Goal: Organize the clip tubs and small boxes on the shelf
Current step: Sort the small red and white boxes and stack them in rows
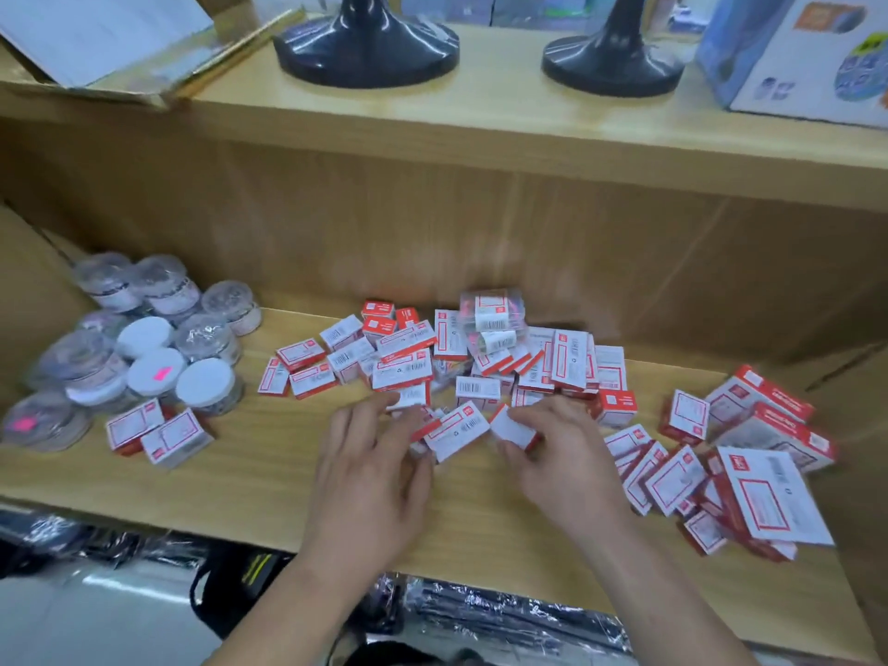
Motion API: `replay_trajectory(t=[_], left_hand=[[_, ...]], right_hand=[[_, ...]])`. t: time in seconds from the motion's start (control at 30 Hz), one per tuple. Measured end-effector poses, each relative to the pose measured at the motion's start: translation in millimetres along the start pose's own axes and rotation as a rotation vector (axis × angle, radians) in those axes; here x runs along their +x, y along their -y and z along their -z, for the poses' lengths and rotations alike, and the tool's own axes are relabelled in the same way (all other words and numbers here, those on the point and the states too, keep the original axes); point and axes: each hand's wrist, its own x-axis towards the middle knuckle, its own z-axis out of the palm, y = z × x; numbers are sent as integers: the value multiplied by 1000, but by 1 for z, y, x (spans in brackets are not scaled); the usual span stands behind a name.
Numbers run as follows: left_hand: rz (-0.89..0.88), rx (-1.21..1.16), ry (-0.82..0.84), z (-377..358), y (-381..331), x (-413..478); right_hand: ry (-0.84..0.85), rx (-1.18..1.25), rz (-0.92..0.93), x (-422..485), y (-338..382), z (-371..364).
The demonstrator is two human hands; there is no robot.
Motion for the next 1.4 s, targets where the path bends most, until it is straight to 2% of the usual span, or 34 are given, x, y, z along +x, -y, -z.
replay_trajectory(t=[0.1,0.17,0.23,0.27,0.37,0.43,0.53,0.63,0.7,0.8,0.93,1.07,1.27,1.4], left_hand=[[-9,4,1,2,2,6],[-38,-9,-15,0,-3,8],[-64,-14,0,-5,-10,11],[-77,-10,19,-9,-14,13],[-109,88,143,-23,-26,25],[-95,172,226,-31,-34,33],[-83,264,260,-41,-47,40],[-58,300,266,-45,-53,42],[-37,276,268,-44,-48,39],[-40,257,260,-39,-31,30],[-75,81,181,-33,-11,25],[-74,-105,47,-9,-11,16],[-85,-130,203,-20,-18,-31],[-99,-173,173,-27,-15,-44]], right_hand=[[-34,103,-41,5,3,15],[-178,108,-68,9,-2,33],[-288,-7,-102,15,-12,49],[-273,-80,-138,18,-18,55],[-60,-216,-282,23,-27,62],[10,-232,-275,23,-31,60],[-29,-232,-233,19,-35,62],[-184,-268,-186,14,-28,71],[-184,-194,-164,10,-18,75],[-39,-41,-124,4,-4,70],[116,-134,-123,-4,4,59],[130,-190,-138,-9,12,61],[232,-146,-174,-10,18,41],[151,-150,-112,-13,22,22]])
